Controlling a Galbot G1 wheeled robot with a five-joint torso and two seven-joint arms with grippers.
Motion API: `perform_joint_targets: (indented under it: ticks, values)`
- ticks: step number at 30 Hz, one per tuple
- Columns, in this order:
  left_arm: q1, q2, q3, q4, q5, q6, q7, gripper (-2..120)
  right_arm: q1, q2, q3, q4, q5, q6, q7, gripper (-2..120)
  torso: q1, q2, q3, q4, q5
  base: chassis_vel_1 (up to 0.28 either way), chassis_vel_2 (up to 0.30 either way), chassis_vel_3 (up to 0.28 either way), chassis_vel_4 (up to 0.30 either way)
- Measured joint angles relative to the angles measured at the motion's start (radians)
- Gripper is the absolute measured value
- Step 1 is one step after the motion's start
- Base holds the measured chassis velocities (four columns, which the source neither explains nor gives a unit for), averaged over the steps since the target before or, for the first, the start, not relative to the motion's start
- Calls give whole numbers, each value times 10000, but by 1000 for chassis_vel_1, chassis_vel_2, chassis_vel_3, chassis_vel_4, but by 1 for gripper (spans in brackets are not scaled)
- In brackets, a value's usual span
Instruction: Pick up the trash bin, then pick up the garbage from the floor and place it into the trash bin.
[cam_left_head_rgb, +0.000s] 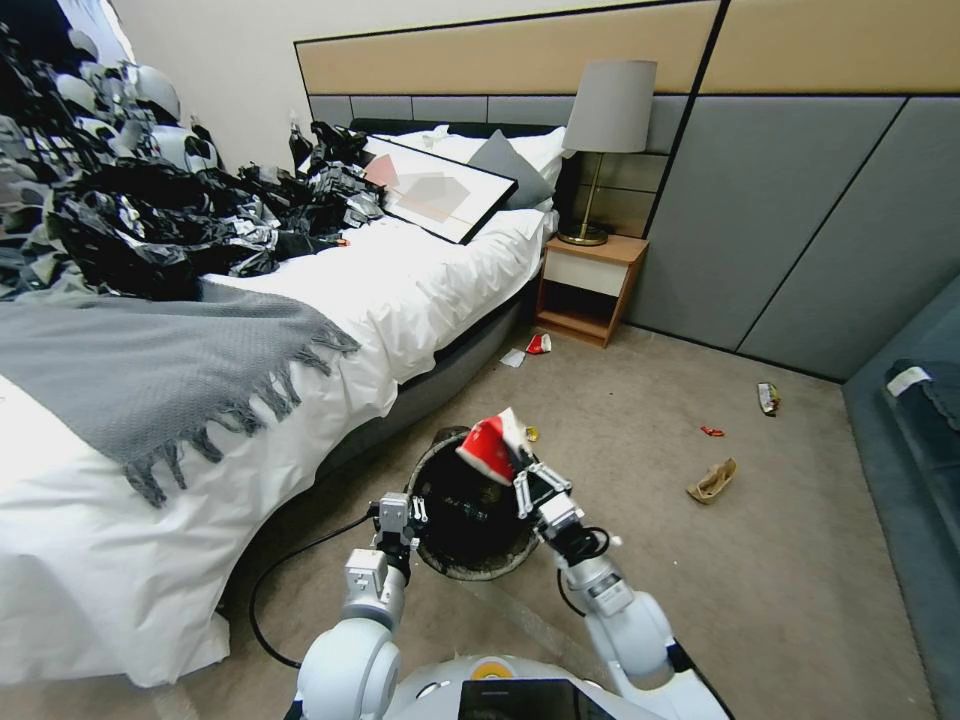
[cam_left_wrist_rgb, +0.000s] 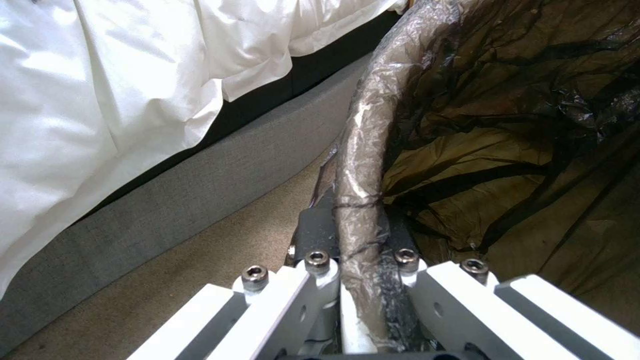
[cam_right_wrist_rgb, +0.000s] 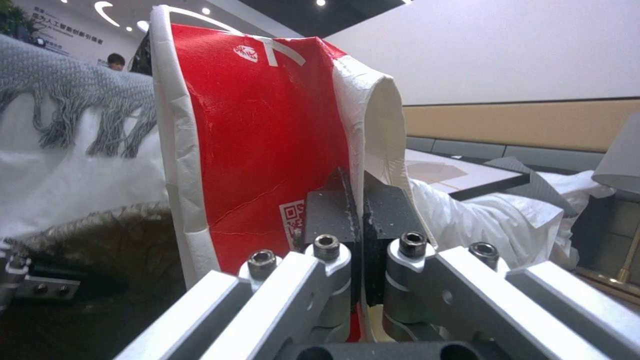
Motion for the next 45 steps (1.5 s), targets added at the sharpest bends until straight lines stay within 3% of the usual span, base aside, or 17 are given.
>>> perform_joint_targets:
  ticks: [17,21,23,28,32,45]
  values:
    - [0,0,0,0,0,0,0,0,314,158,-187,-1317,-292,12,183,0,0,0,0,0,1,0,0,0,0]
    - [0,0,0,0,0,0,0,0,293,166,-180,-1379,-469,-4,183,7,0,-1,0,0,0,0,0,0,0]
    - [1,0,0,0,0,0,0,0,271,180,-207,-1431,-534,-12,235,19,0,0,0,0,1,0,0,0,0]
    - [0,0,0,0,0,0,0,0,247,207,-248,-1448,-597,-14,261,32,0,0,0,0,0,0,0,0,0]
    - [0,0,0,0,0,0,0,0,192,262,-236,-1429,-659,-22,270,53,0,0,0,0,1,0,0,0,0]
    - [0,0,-1,0,0,0,0,0,22,303,-182,-1287,-766,-20,265,95,1,0,0,0,0,0,0,0,0]
